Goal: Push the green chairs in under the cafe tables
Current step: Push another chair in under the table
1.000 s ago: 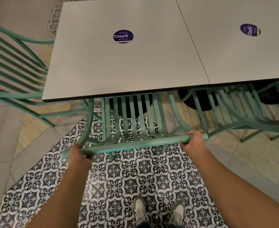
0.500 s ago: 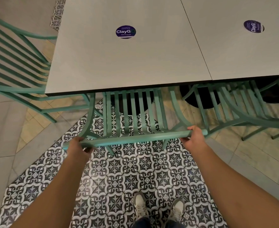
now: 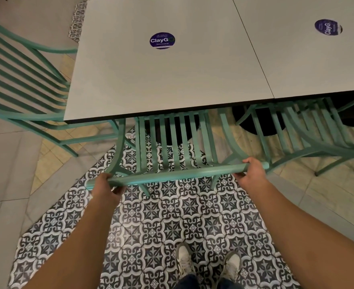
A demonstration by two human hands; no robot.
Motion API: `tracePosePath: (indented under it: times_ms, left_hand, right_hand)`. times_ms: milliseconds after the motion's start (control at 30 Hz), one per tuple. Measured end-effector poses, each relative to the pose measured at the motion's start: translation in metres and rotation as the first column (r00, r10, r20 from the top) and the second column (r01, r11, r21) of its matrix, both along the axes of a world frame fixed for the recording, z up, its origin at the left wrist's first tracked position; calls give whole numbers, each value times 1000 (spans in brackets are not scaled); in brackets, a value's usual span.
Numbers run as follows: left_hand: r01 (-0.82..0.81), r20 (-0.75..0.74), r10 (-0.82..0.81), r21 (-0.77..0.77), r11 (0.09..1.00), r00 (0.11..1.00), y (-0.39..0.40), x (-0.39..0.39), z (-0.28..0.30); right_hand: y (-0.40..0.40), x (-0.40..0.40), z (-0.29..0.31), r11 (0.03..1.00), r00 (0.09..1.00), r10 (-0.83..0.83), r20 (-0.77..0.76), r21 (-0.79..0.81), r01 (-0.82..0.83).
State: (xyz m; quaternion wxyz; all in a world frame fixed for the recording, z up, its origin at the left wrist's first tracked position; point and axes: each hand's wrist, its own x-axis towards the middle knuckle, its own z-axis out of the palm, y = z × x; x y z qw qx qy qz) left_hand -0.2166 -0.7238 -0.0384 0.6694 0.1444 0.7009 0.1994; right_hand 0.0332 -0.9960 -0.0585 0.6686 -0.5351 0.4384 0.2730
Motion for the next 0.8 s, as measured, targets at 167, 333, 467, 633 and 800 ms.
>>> tracePosePath:
  times_ms: [167,333,467,633,800]
  left_hand:
    - [-6,10,6,-9,1000,1000,-1,0,-2]
    - [14,26,-14,-20,1000,1000,-2,-2,-2]
    - [39,66,-38,-23,999,997,-3,-5,-1]
    - [283,50,-288,84,955,956,-21,-16,-1]
    - [637,105,-638,47,770,763,-74,10,8]
  right_hand:
    - [1,-1,6,1000,1000,3,13,-7,-3]
    - [1,0,12,1000,1000,-9,20,11,9]
    - [-1,-1,11,1000,1000,20,23,20,-21]
    - [-12,-11,13,992,990,103,98,56,-109]
    - [-37,-30,29,985,973,144,179,65,-158]
